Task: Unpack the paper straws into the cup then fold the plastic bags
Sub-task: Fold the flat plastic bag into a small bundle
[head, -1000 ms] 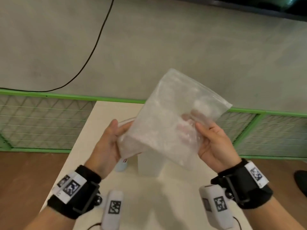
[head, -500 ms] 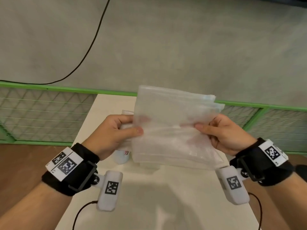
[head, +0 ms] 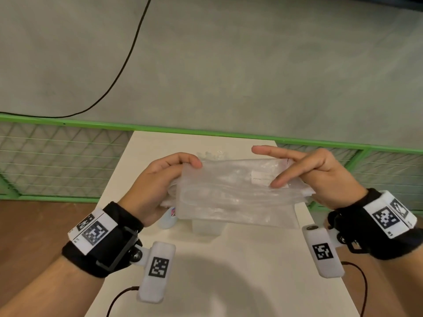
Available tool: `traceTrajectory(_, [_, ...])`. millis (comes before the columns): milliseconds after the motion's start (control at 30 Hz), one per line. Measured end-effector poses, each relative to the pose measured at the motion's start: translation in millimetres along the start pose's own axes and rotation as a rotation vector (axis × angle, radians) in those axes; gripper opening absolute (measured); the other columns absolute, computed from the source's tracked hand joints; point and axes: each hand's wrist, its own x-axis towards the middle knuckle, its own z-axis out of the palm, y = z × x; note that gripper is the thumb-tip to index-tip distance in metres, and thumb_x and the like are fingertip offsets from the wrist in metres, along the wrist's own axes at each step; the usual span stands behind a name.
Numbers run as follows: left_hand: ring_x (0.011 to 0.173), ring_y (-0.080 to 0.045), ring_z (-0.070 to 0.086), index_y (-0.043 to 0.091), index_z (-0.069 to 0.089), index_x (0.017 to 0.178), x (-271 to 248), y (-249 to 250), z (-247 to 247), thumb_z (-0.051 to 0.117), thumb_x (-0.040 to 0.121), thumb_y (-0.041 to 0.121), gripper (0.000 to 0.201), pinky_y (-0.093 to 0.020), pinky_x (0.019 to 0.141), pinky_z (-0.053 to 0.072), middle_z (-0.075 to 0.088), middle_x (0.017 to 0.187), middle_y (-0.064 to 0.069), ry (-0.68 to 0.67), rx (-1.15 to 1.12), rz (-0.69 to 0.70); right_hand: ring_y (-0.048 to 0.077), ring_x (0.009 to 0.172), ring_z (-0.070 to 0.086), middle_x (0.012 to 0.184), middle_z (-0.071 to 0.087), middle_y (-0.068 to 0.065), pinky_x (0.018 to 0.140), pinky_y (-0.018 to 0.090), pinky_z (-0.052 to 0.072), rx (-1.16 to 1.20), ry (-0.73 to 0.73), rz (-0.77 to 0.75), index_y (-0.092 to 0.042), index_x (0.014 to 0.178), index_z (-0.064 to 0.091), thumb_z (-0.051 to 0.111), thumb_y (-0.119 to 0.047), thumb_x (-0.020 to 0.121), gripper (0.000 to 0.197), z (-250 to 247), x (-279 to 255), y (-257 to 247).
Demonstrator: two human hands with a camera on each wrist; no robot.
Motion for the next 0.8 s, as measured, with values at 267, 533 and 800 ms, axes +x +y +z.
traceTrajectory(267, [0.110,-0.030,0.066,0.019,0.066,0.123,-7.8,0.5,-3.9,0.059,0.077,0.067,0.067,-0.048,0.075,0.059,0.067,0.123,-0.012,-0.170,-0.072,-0.246,0.018,0.135,0.046,0.138,0.059,0.001,0.114,0.032,0.032,-0.182,0.108,-0.124,-0.017,0.083,0.078,0.032,0.020,0.065,0.062,-7.6,2.9,-4.0])
traceTrajectory(533, [0.094,-0.033,0.066,0.005,0.071,0.107,-4.2,2.5,-4.4,0.063,0.079,0.017,0.032,-0.042,0.073,0.052,0.066,0.116,-0.026,-0.093,-0.080,-0.152,0.018,0.128,0.054,0.140,0.057,0.000,0.093,0.024,0.050,-0.037,0.148,-0.106,-0.016,0.110,0.073,0.038,0.015,0.076,0.058,0.2,9.6,-5.6])
traceTrajectory(800, [0.103,-0.025,0.068,0.017,0.071,0.106,-2.1,2.0,0.6,0.050,0.097,0.006,0.025,-0.041,0.085,0.057,0.072,0.112,-0.010,-0.007,0.031,-0.007,0.038,0.121,0.057,0.140,0.055,0.010,0.091,0.061,0.050,0.434,0.051,0.340,-0.030,0.145,0.038,0.076,-0.060,0.070,0.089,9.5,16.1,17.2])
